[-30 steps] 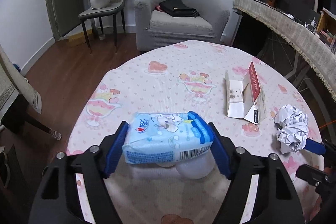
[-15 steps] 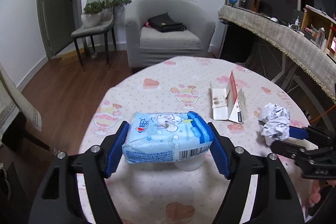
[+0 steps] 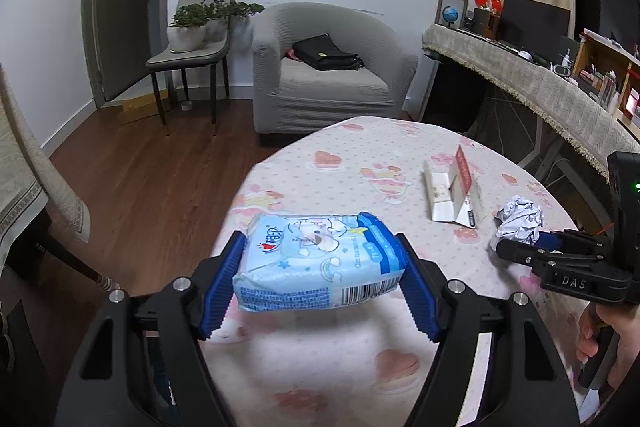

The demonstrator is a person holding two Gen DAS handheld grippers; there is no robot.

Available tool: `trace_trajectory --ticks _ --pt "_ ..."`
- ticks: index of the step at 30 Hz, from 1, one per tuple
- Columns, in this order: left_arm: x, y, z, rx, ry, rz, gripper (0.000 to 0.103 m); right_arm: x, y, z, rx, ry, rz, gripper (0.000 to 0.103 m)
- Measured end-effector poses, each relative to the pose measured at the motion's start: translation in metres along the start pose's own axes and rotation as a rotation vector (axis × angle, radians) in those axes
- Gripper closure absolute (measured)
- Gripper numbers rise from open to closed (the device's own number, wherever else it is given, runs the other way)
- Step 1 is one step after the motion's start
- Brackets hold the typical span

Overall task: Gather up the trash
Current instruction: 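Grasp the crumpled foil ball with the right tool while the left tool holds the packet, then carry packet and foil ball over the teal bin and open both tools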

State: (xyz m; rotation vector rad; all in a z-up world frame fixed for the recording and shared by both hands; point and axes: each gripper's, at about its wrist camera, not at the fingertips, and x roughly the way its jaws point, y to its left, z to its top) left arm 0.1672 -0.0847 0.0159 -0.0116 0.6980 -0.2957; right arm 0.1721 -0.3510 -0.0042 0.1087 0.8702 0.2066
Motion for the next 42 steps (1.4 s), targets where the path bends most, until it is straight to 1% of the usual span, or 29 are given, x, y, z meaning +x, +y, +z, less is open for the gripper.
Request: trace_trajectory --ticks 14,23,27,33,37,42 --pt "-0.026 0.055 -0.012 -0.050 -0.001 0.071 0.028 0.001 0.072 0.010 -0.081 -0.035 0.099 0.057" --pt "-0.035 0.098 -0.028 -0.092 0.033 0.122 0.028 0.008 0.120 0.014 -0.128 -0.036 0.169 0.057" --pt "-0.042 0.116 -0.037 -0.090 0.047 0.158 0.028 0.012 0.143 0.015 -0.151 -0.034 0.200 0.057" --pt "-0.046 0.150 -0.057 -0.121 0.097 0.187 0.028 0.020 0.184 0.013 -0.193 -0.024 0.250 0.057" --pt "-0.045 0.171 -0.072 -0.132 0.141 0.226 0.028 0.025 0.213 0.011 -0.227 -0.016 0.286 0.057" --pt "-0.044 0.199 -0.092 -0.200 0.199 0.233 0.028 0.033 0.247 0.005 -0.269 0.005 0.326 0.057"
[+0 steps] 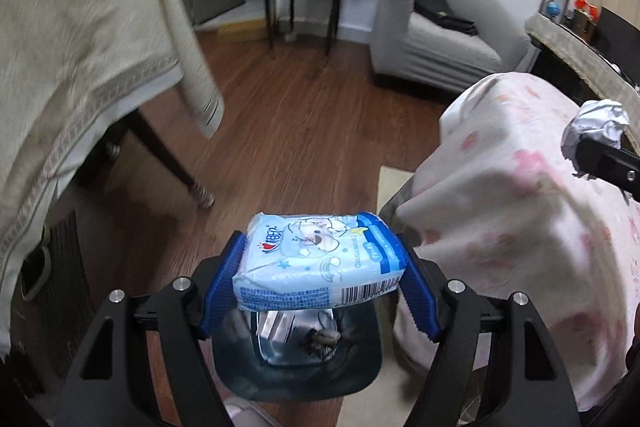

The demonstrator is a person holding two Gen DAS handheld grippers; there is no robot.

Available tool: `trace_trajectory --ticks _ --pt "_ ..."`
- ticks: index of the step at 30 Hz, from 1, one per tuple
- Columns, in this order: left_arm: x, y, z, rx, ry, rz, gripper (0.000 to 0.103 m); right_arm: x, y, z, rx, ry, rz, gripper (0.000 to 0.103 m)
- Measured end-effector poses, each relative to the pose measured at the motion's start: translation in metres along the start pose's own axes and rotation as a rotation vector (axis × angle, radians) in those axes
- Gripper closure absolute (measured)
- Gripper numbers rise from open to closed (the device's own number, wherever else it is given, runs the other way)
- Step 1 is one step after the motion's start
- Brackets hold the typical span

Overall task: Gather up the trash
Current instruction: 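Carry packet and foil ball over the teal bin and open both tools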

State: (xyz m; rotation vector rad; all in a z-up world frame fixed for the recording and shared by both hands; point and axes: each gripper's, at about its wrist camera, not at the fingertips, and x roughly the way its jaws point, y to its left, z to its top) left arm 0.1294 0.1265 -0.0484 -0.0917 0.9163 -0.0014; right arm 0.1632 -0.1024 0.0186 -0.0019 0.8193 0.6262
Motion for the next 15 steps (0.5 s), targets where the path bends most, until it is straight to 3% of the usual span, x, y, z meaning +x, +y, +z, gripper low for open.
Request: trace_trajectory --ticks 10,15 --pt "0.021 0.044 -0.025 -0.081 0.099 -0.026 0.028 0.038 0.047 -0.002 -0.032 0.065 0.080 0.057" --pt "0.035 0.056 -0.039 -0.071 0.151 0.000 0.028 0.052 0.062 -0.003 -0.049 0.092 0.099 0.057"
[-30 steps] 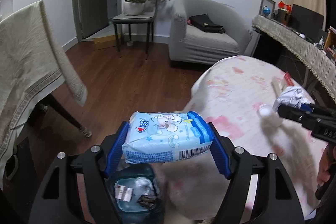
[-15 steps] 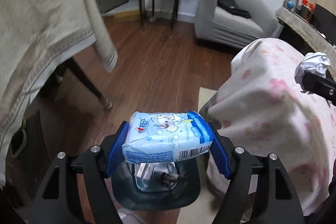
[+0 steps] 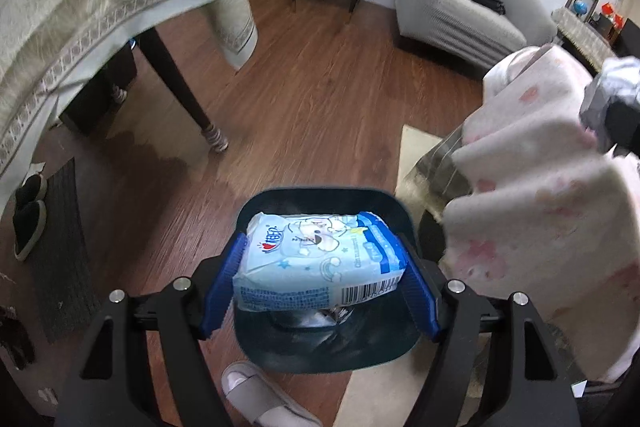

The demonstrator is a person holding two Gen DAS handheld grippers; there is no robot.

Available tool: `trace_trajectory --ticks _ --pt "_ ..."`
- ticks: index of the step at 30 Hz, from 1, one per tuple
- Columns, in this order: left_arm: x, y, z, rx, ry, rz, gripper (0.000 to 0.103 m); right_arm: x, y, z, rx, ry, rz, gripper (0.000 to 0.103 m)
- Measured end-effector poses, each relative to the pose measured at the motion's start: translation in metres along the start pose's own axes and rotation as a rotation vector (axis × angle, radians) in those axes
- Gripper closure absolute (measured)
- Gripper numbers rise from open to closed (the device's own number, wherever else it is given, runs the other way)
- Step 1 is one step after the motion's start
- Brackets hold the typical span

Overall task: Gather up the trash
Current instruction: 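Carry packet and foil ball over the teal bin and open both tools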

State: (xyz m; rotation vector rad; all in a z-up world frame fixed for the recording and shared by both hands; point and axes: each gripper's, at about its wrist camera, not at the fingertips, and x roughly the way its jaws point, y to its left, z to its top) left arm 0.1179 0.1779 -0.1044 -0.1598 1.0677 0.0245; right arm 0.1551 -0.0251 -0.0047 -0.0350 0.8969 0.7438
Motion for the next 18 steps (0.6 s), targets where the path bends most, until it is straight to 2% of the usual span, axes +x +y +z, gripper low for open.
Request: trace_trajectory --ticks 5,12,18 --pt "0.019 0.008 -0.010 -0.003 0.071 -0.007 0.028 0.015 0.010 -0.001 -0.009 0.028 0.012 0.057" --pt "0.036 0.014 -0.022 0.021 0.129 0.018 0.026 0.035 0.020 -0.002 -0.016 0.062 0.012 0.057" --pt "0.030 0.021 -0.022 0.018 0.117 0.012 0.018 0.049 0.028 -0.005 -0.032 0.090 0.005 0.057"
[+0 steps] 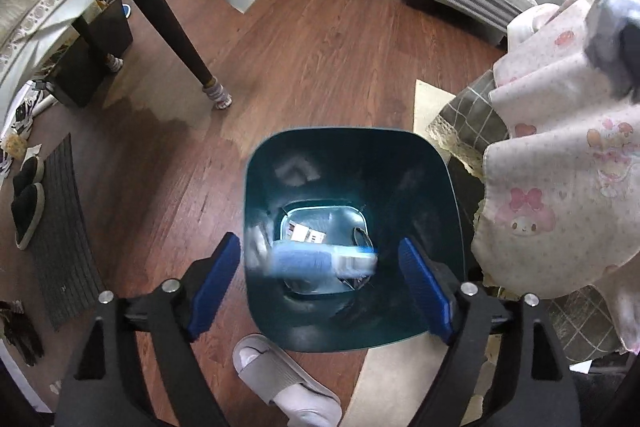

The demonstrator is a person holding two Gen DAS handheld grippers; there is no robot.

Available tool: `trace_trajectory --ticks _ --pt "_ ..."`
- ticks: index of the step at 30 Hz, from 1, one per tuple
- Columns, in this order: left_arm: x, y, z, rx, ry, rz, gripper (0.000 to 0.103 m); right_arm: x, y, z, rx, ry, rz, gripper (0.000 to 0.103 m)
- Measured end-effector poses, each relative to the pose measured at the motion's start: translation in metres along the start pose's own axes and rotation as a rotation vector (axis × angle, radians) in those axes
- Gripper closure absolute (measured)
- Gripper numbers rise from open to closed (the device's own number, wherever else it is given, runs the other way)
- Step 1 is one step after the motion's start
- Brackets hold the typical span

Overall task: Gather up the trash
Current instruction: 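Carry packet and foil ball over the teal bin and open both tools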

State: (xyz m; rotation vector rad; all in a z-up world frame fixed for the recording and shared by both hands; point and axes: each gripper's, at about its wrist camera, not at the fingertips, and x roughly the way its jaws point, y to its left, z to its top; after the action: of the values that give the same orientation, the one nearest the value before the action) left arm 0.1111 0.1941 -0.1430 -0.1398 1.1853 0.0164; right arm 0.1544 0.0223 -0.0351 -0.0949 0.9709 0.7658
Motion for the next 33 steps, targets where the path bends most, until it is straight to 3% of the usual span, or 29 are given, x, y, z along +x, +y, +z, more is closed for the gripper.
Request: trace_trajectory --ticks 9,15,26,33 --pt "-0.026 0.017 0.004 -0.048 -0.084 0.006 0.018 0.022 0.005 -0.005 -0.017 0.048 -0.021 0.057" --pt "-0.053 0.023 0.011 -0.055 -0.170 0.020 0.024 0.043 0.009 -0.014 -0.026 0.103 -0.035 0.057" --pt "-0.100 0.022 0.027 -0.091 -0.294 0.007 0.045 0.078 0.012 -0.045 -0.081 0.223 -0.079 0.057" --pt "-0.122 0.015 0.034 -0.109 -0.350 -0.049 0.053 0.107 0.009 -0.066 -0.115 0.320 -0.107 0.056"
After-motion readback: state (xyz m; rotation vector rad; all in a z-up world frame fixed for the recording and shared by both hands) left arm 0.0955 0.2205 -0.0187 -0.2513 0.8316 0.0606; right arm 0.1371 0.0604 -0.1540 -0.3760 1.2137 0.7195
